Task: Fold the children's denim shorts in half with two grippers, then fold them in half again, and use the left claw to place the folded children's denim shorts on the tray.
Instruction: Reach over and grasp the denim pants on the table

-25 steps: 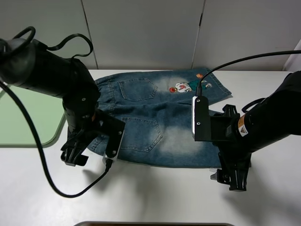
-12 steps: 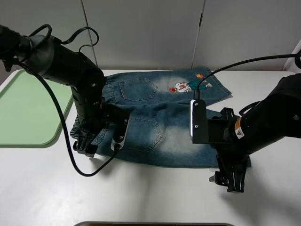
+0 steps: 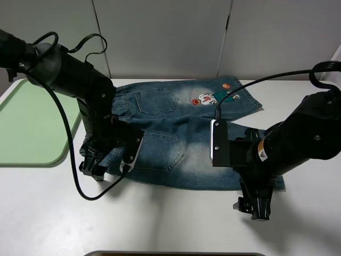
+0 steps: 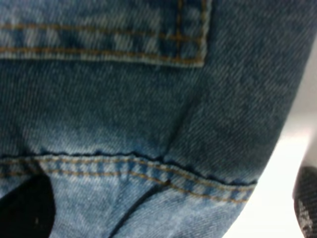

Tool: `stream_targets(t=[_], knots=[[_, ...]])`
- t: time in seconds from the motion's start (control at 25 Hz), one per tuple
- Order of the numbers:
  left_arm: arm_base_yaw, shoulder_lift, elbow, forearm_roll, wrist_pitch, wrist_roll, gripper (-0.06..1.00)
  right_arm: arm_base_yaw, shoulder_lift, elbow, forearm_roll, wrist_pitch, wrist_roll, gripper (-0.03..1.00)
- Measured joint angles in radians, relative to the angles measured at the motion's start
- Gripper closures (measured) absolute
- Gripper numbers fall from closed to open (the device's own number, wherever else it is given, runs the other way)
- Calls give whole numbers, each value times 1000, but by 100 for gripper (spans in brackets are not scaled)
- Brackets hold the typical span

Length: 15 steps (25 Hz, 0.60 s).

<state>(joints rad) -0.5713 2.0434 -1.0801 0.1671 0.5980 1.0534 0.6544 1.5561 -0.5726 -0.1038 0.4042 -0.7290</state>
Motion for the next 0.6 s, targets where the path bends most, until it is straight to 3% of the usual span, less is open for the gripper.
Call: stream_targets(t=[0.36, 0.6], knots=[[0, 12, -7, 5, -5, 24, 2, -6, 68, 0, -1, -44, -18, 27], [1, 12, -8, 8, -5, 40, 4, -81, 161, -1, -7, -97, -45, 27]])
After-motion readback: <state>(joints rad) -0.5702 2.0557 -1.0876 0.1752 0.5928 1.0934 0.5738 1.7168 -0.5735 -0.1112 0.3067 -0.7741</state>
